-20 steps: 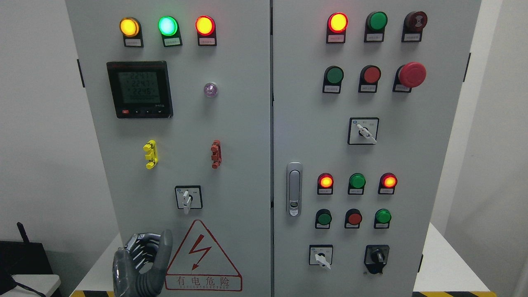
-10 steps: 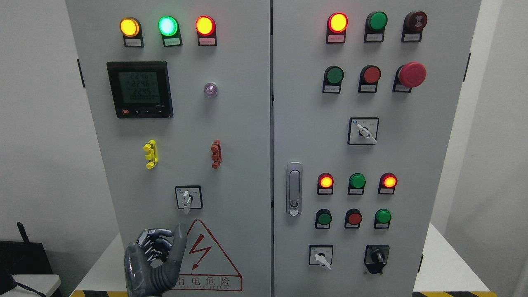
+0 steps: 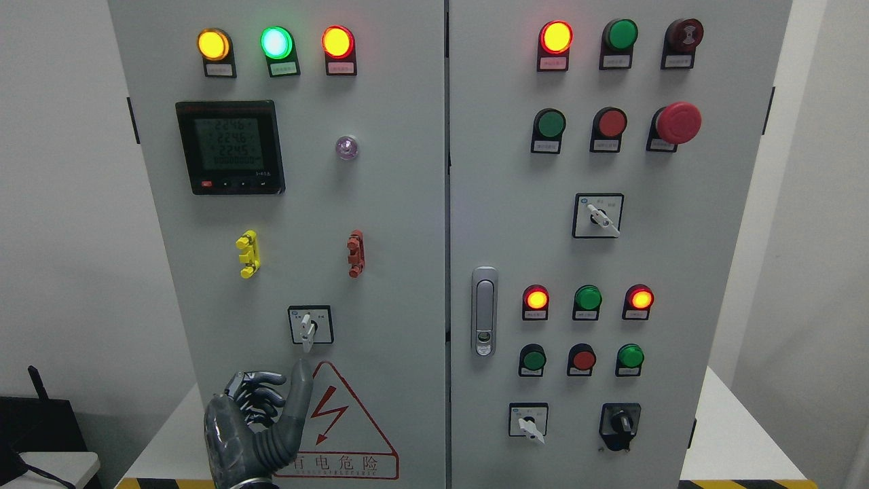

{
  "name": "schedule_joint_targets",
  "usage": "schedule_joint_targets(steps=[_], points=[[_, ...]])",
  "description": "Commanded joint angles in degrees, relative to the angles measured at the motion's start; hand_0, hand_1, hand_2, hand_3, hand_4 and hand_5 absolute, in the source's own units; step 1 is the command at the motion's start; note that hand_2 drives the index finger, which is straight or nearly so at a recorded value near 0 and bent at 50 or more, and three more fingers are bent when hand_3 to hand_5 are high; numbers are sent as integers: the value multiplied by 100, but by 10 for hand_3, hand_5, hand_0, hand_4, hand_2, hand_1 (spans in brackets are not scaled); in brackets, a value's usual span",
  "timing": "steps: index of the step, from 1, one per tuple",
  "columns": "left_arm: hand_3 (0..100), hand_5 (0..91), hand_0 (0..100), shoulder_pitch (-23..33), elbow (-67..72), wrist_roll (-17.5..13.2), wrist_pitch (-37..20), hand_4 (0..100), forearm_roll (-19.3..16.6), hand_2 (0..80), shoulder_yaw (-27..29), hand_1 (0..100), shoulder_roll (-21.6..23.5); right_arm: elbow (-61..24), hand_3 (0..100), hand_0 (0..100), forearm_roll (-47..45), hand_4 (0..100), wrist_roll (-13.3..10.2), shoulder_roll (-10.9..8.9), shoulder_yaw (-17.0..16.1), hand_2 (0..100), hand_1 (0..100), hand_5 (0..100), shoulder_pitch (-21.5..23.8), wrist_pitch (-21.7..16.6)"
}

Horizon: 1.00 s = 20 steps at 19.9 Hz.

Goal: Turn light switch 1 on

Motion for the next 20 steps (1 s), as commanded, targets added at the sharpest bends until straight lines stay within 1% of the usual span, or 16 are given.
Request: schedule_joint_targets(steps=[1,7,9,12,20], points=[[812,744,67,-154,143,77,16,854,-9,564,-81,473,-67,0,0,120,-105,0,-4,0,0,0,389,0,-1,4],[806,742,77,-260,196,104,33,852,8,564,-90,472,-76,0,0,120,-105,0,-4,0,0,0,389,0,-1,4],[805,742,78,-374,240,113,42,851,8,564,-81,474,-85,0,0,120,-97,0,-4,0,0,0,389,0,-1,4],[806,742,82,-436,258,113,182,851,8,563,-90,479,-85,0,0,120,-97,0,-4,0,0,0,389,0,-1,4],[806,743,91,-577,284,121,341,849,26,560,-160,511,-85,0,0,120,-97,0,-4,0,0,0,389,0,0,4]])
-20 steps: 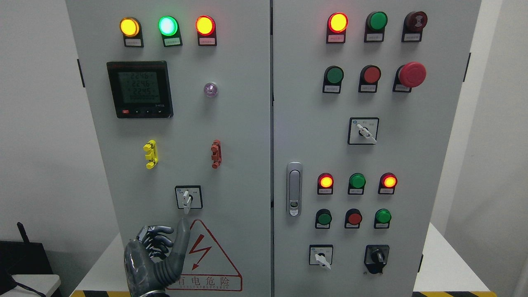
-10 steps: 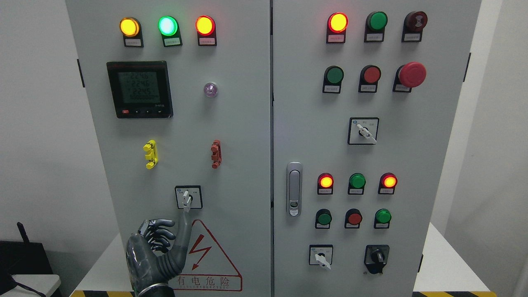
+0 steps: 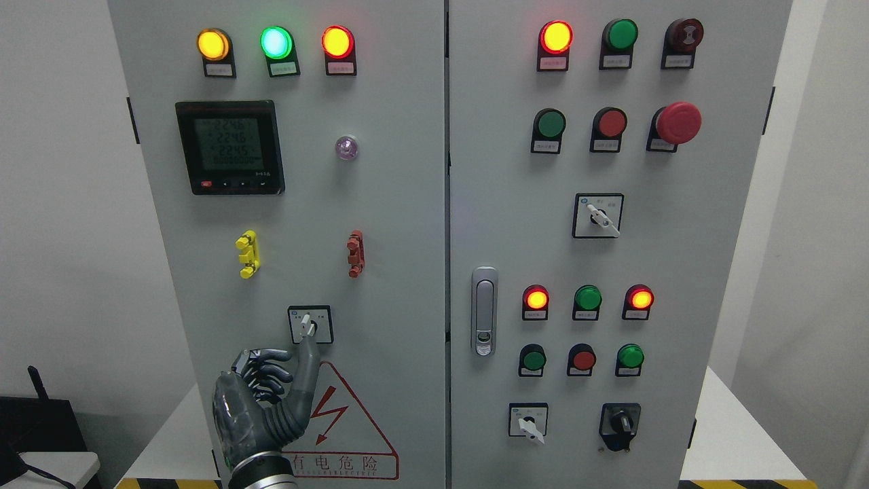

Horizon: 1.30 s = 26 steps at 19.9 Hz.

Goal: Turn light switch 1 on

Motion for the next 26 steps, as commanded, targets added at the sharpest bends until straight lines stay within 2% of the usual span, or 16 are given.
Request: schedule_joint_targets(steps=[1,17,26], points=[[806,744,93,-107,73,-10,80,849,8,560,-90,511,-26,0,0,120,-97,0,-3,0,0,0,389,0,-1,4],[812,748,104,-362,152,-10,511,853,140,566,-99,502,-35,0,0,120,-97,0,-3,0,0,0,389,0,-1,4],[815,752,126,-397,143,-1,529,855,140,573,-99,477,-43,0,0,120,-105,0,-3,0,0,0,389,0,-1,4]])
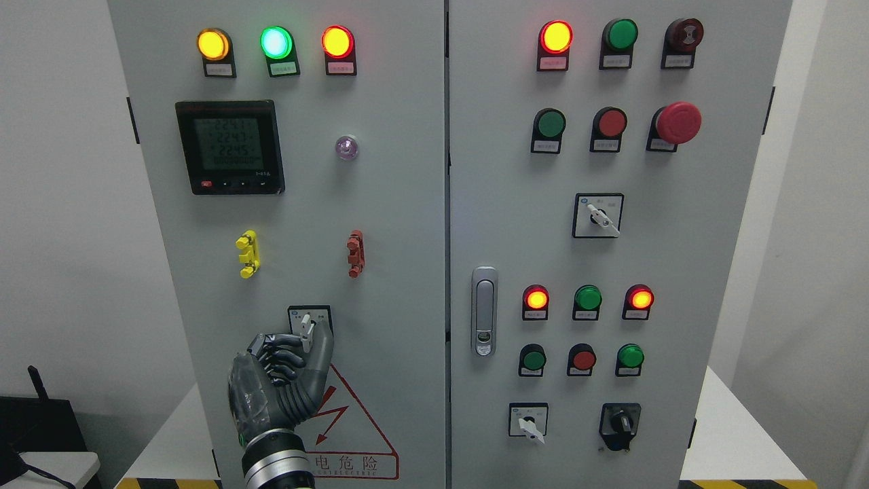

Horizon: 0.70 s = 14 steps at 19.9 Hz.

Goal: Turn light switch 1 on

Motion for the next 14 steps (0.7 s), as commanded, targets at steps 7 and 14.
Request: schedule_joint_targets(steps=[7,14], points=[[817,757,150,-25,10,6,72,856,6,585,-6,457,-8,0,0,120,-97,0,-4,0,0,0,389,0,8,4],[819,759,165,-25,10,6,116,859,6,593,-15,448,-8,0,0,120,-105,0,-4,0,0,0,389,0,-1,4]])
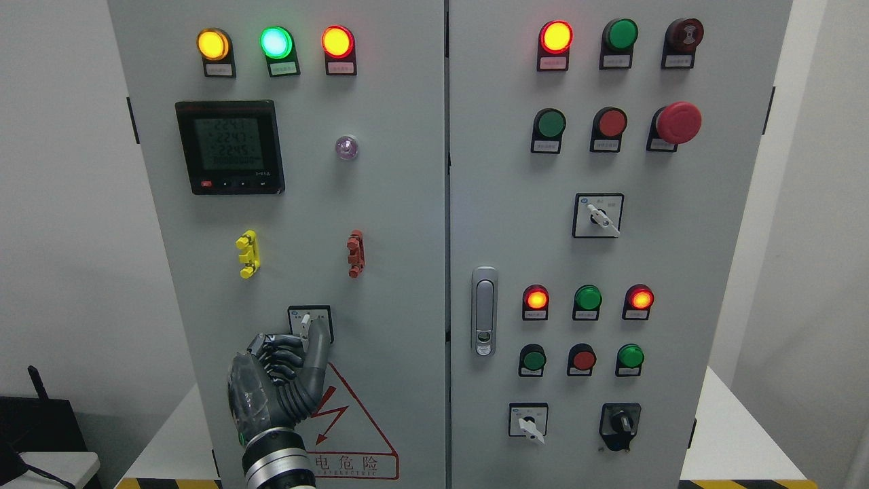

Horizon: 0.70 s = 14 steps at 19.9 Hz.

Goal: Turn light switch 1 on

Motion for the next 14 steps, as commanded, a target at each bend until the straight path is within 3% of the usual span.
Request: schedule_joint_targets(steps=[1,14], points=[[819,759,166,-2,2,-6,20,859,0,594,-8,447,-2,0,0,120,-97,0,-3,0,0,0,389,0,-2,4],[821,760,195,-46,2,-6,20,860,0,595,-8,429,-2,0,0,120,-97,0,-3,0,0,0,389,0,-2,4]])
